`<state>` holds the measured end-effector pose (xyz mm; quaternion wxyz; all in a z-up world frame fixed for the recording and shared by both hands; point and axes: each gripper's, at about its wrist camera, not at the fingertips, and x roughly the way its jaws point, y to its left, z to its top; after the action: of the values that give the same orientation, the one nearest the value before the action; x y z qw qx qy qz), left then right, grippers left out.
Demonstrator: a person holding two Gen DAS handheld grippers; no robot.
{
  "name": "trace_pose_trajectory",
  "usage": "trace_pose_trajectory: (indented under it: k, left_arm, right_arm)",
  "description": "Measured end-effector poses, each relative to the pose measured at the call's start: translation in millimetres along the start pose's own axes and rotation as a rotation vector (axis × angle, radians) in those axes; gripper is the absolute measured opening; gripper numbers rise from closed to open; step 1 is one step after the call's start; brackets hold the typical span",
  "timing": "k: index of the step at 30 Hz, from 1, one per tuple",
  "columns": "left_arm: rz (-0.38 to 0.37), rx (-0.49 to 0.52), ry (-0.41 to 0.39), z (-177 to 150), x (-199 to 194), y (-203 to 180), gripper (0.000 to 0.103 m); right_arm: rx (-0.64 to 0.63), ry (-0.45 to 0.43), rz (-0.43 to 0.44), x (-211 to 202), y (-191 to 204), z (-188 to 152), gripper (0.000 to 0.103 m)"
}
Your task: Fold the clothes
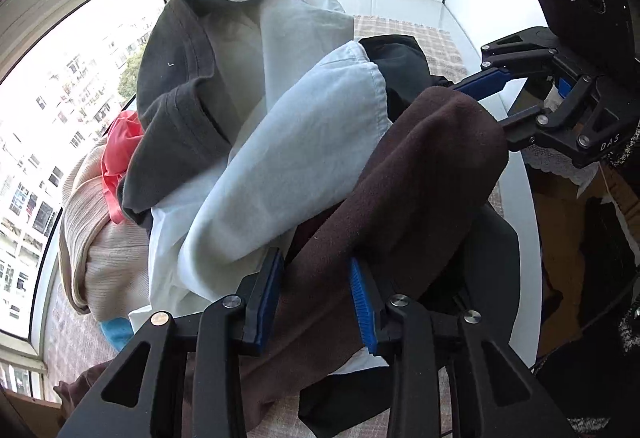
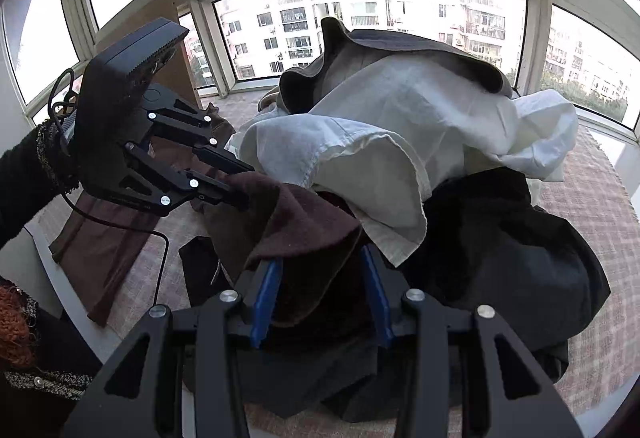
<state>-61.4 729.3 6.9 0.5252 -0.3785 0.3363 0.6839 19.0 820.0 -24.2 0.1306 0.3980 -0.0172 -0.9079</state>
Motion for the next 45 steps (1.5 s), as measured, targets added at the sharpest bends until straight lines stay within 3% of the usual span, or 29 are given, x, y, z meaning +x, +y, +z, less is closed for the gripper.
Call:
trace_pose_trajectory:
  k: [3, 5, 6, 7, 13, 16, 19, 21, 24, 26, 28, 31, 35, 36, 37, 38, 42, 44, 45]
  left_arm:
    - [-0.003, 0.029, 0.045, 3.7, 4.1, -2.3, 0.006]
    - [-0.015, 0.016, 0.041, 3.8, -2.9, -0.7, 0.005]
    - [-0.024, 0.008, 0.033, 3.2, -9.0, 0.4, 0.005]
    - [-0.032, 0.000, 0.028, 1.9, -15.5, 1.8, 0.005]
    - [-0.075, 0.042, 0.025, -8.3, -59.2, -4.5, 0.005]
    - [-0.099, 0.040, 0.025, -2.5, -59.1, -0.4, 0.005]
    - [-0.091, 0.025, 0.046, 2.7, -42.9, 7.0, 0.005]
    - [-0.086, 0.015, 0.059, 6.1, -32.1, 12.0, 0.006]
    - [-0.078, -0.001, 0.080, 11.3, -15.9, 19.4, 0.011]
    - [-0.073, -0.011, 0.094, 14.8, -5.1, 24.3, 0.011]
    - [-0.068, -0.021, 0.108, 18.2, 5.7, 29.3, 0.011]
    - [-0.060, -0.033, 0.124, 21.9, 17.8, 35.1, 0.012]
    - [-0.053, -0.028, 0.123, 19.3, 13.5, 34.7, 0.013]
    - [-0.051, -0.027, 0.122, 18.6, 12.4, 34.6, 0.013]
    - [-0.049, -0.026, 0.122, 17.9, 11.3, 34.6, 0.014]
    - [-0.047, -0.025, 0.122, 17.3, 10.2, 34.5, 0.015]
    - [-0.039, -0.020, 0.121, 14.7, 5.9, 34.1, 0.019]
    - [-0.035, -0.018, 0.120, 13.4, 3.8, 34.0, 0.022]
    - [-0.033, -0.016, 0.120, 12.7, 2.7, 33.9, 0.023]
  right_arm:
    - [-0.005, 0.005, 0.015, 9.6, -7.6, 7.4, 0.040]
    - [0.039, 0.039, 0.102, 16.7, -15.4, 8.3, 0.038]
    - [0.060, 0.058, 0.143, 18.2, -17.8, 7.9, 0.018]
    - [0.061, 0.064, 0.167, 15.1, -16.0, 6.9, 0.008]
    - [0.025, 0.053, 0.258, -22.5, 8.0, -1.7, 0.007]
    - [0.027, 0.099, 0.150, -13.9, 6.1, -5.8, 0.007]
    - [0.128, 0.171, 0.078, 7.4, -19.3, -16.0, 0.007]
    - [0.171, 0.175, 0.087, 10.8, -31.1, -23.0, 0.008]
    - [0.142, 0.137, 0.025, -0.5, -34.5, -31.2, 0.008]
    - [0.109, 0.117, 0.038, -7.7, -29.2, -32.2, 0.013]
    - [0.075, 0.102, 0.068, -13.8, -22.3, -32.1, 0.031]
    - [-0.001, 0.084, 0.087, -16.2, -5.2, -28.2, 0.044]
    - [-0.109, 0.099, 0.087, 6.1, 16.1, -17.7, 0.044]
    - [-0.127, 0.117, 0.080, 15.0, 18.9, -15.9, 0.039]
    - [-0.134, 0.133, 0.082, 17.9, 18.6, -15.2, 0.010]
    - [-0.132, 0.146, 0.091, 16.1, 15.6, -15.4, 0.005]
    - [-0.122, 0.200, 0.126, 9.1, 4.0, -16.2, 0.005]
    - [-0.117, 0.227, 0.144, 5.5, -1.9, -16.5, 0.009]
    - [-0.115, 0.240, 0.153, 3.7, -4.8, -16.7, 0.018]
